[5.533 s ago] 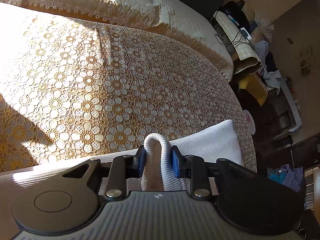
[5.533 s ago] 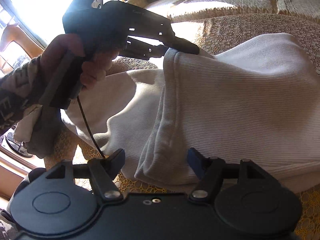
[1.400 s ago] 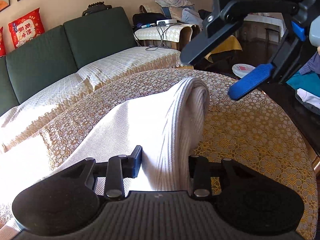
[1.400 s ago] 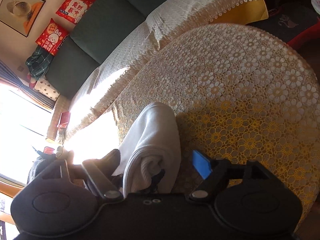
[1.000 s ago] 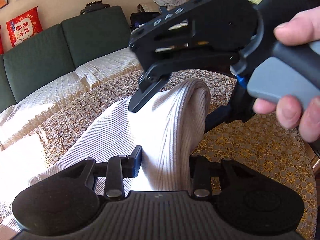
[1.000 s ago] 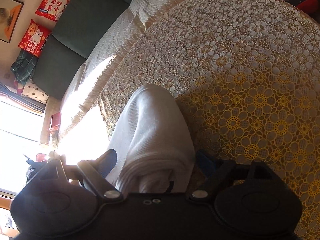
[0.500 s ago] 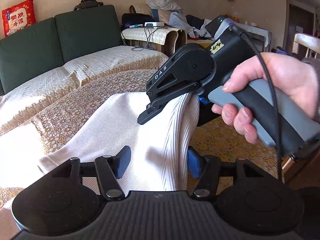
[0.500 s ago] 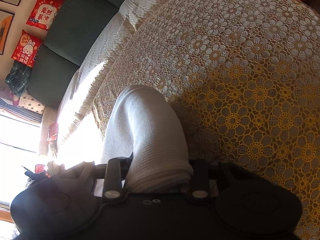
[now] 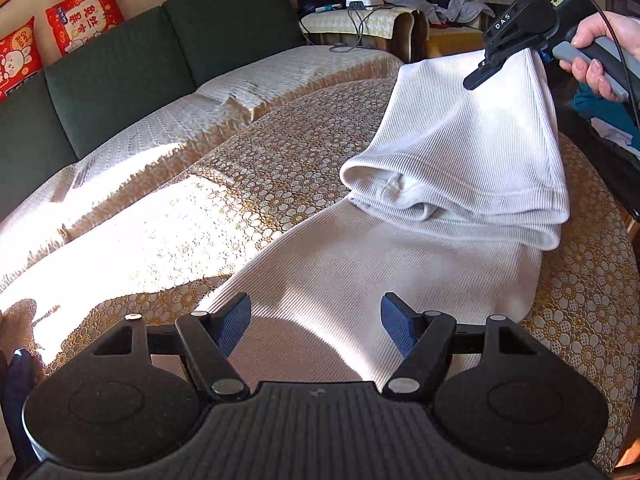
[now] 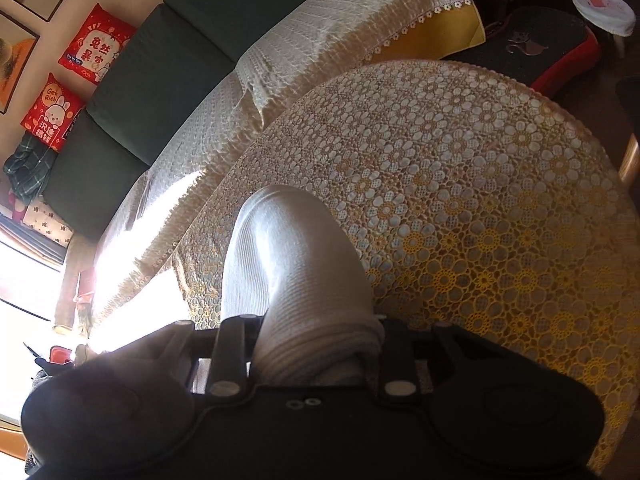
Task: Fold clothes
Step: 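Grasp the folded white sweater edge with the right gripper, then lift the sweater with the right gripper and fold it over onto itself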
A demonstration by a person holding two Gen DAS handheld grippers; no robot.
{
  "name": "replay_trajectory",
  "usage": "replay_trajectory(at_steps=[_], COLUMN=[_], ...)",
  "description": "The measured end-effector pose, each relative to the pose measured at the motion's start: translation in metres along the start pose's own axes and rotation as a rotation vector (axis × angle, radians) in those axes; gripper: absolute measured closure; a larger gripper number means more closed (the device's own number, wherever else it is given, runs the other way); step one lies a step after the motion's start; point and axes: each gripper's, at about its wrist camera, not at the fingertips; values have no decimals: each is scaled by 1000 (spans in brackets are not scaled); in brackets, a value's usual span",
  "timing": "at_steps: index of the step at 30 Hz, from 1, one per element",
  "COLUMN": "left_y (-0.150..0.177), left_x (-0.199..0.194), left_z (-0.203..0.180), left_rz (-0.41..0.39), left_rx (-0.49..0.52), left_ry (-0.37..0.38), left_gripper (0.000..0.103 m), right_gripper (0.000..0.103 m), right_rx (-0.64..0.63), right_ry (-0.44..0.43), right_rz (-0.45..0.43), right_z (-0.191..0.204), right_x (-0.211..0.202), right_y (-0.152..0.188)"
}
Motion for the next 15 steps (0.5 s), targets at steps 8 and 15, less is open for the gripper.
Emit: replay_trajectory(at_steps=[8, 15], left_y=[15, 20], left_x=[34, 44], left_z=[-14, -2], left_rz=[88, 103], left_rx=[14, -33], left_ry=[65, 98], left_gripper=[32, 32], right_gripper=[0, 0], right_rx=[-7, -21], right_ry=[57, 53], right_rz=[-12, -24], right_z=[-29, -20], right_x=[-2, 1], right_y=[-19, -15])
Point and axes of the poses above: each gripper's, at about its wrist camera, not at the fingertips, and x roughly the way its jaws point, z to its left, y to its underside, and after that the axes turned 2 degrees about -z, right-handed
